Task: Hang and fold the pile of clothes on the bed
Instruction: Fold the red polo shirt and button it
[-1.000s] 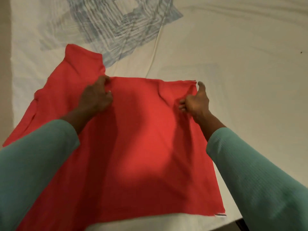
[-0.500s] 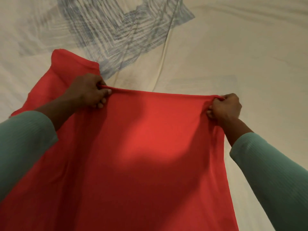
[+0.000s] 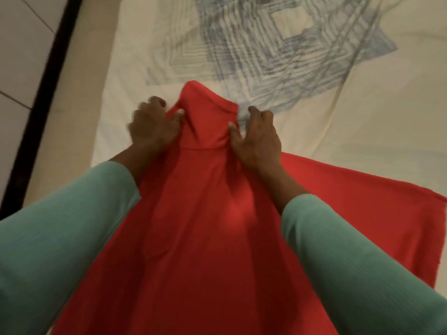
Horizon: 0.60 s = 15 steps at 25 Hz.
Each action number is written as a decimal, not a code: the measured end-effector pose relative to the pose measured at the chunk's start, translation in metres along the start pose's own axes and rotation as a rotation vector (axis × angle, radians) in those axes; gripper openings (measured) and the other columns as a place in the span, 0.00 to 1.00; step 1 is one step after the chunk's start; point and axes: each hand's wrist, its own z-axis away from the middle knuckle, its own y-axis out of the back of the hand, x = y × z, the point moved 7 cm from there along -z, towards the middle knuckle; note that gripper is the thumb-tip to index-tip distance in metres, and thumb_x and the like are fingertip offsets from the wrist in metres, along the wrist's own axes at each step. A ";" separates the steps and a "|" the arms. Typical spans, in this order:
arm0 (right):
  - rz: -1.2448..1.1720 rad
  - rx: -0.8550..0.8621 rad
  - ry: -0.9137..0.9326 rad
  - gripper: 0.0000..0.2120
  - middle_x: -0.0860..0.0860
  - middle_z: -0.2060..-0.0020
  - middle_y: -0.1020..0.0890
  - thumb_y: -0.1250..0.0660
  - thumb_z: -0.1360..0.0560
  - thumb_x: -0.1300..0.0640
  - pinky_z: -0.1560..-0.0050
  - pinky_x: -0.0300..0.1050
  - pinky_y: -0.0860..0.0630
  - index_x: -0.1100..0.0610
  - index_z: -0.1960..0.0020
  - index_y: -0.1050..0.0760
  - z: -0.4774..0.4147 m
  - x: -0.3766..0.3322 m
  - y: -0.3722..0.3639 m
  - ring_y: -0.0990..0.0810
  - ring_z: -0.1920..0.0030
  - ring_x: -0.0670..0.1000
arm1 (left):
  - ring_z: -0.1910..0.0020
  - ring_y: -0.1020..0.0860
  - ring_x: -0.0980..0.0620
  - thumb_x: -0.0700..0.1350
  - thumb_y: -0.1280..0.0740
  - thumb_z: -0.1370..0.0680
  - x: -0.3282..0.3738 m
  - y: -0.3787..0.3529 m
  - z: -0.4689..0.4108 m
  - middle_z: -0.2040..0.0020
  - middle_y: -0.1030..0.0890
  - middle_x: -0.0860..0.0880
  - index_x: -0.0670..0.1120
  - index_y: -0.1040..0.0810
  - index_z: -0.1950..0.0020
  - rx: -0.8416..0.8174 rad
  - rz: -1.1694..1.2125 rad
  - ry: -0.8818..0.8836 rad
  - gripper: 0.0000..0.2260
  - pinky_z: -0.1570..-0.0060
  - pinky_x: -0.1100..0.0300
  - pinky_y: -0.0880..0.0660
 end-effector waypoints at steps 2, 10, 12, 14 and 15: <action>0.093 -0.127 -0.009 0.29 0.58 0.32 0.29 0.37 0.19 0.38 0.41 0.55 0.26 0.57 0.27 0.34 -0.039 -0.024 -0.019 0.23 0.36 0.63 | 0.40 0.21 0.35 0.63 0.37 0.18 0.006 -0.006 -0.009 0.40 0.19 0.39 0.45 0.26 0.37 -0.041 -0.094 -0.122 0.23 0.48 0.46 0.28; -0.034 0.029 -0.016 0.19 0.49 0.43 0.19 0.36 0.20 0.39 0.47 0.45 0.31 0.51 0.37 0.25 -0.099 -0.031 -0.025 0.20 0.40 0.54 | 0.43 0.21 0.39 0.67 0.42 0.18 -0.007 -0.006 -0.037 0.41 0.19 0.43 0.46 0.25 0.38 0.063 0.000 -0.055 0.25 0.49 0.49 0.30; -0.021 -0.037 0.023 0.28 0.53 0.37 0.20 0.37 0.21 0.35 0.41 0.48 0.28 0.54 0.31 0.28 -0.085 -0.029 -0.025 0.21 0.37 0.56 | 0.46 0.21 0.43 0.68 0.36 0.22 -0.012 0.002 -0.038 0.45 0.18 0.47 0.49 0.22 0.41 -0.057 0.066 -0.032 0.24 0.50 0.52 0.30; 0.087 -0.128 0.020 0.35 0.55 0.37 0.21 0.35 0.25 0.30 0.38 0.54 0.25 0.56 0.32 0.28 -0.062 -0.026 -0.015 0.21 0.38 0.58 | 0.49 0.20 0.45 0.62 0.28 0.28 -0.019 0.016 -0.028 0.48 0.17 0.49 0.52 0.19 0.43 -0.225 0.028 0.001 0.19 0.51 0.54 0.27; 0.182 -0.164 0.006 0.36 0.54 0.40 0.21 0.33 0.28 0.28 0.40 0.55 0.24 0.56 0.34 0.27 -0.050 -0.022 -0.007 0.20 0.40 0.58 | 0.49 0.19 0.44 0.59 0.26 0.30 -0.025 0.023 -0.022 0.49 0.17 0.48 0.52 0.18 0.44 -0.289 -0.046 0.019 0.18 0.51 0.54 0.25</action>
